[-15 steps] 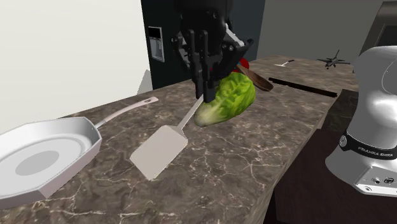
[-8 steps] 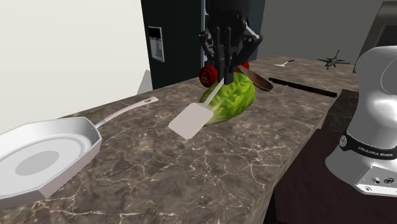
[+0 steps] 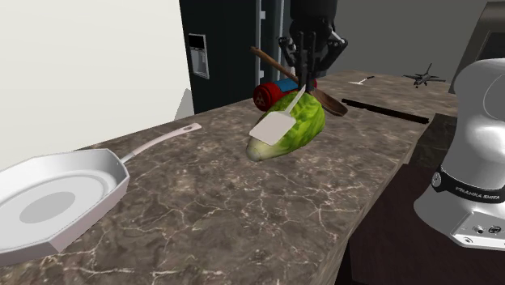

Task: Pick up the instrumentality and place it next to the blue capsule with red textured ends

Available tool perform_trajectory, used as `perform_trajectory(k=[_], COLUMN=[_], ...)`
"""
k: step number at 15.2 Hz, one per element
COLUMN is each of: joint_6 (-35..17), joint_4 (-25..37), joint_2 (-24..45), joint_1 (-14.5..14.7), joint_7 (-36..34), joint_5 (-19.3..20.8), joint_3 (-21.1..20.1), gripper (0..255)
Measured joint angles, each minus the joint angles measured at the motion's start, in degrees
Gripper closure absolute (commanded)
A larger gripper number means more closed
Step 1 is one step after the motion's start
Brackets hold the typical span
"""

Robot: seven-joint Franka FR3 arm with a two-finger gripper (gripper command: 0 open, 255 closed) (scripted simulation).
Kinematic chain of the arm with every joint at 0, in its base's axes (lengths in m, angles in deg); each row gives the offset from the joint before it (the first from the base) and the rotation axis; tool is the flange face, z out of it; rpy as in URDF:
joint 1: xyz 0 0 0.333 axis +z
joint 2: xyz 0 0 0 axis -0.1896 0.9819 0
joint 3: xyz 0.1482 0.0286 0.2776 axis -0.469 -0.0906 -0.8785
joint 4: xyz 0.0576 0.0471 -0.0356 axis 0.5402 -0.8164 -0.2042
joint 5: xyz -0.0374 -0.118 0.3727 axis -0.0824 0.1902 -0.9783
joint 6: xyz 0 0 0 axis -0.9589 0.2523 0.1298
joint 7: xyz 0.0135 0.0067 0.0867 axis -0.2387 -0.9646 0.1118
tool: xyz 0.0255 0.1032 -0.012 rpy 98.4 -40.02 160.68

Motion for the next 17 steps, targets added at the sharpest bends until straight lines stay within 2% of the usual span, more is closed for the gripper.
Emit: perform_trajectory(k=[7,17], joint_6=[1.0,2.0], joint_4=[-5.6,-7.1], joint_2=[-7.0,-10.7], joint_1=[-3.8,-10.2], joint_7=[9.4,23.0], joint_5=[3.7,10.8], joint_3=[7.3,18.4], gripper=[255,255])
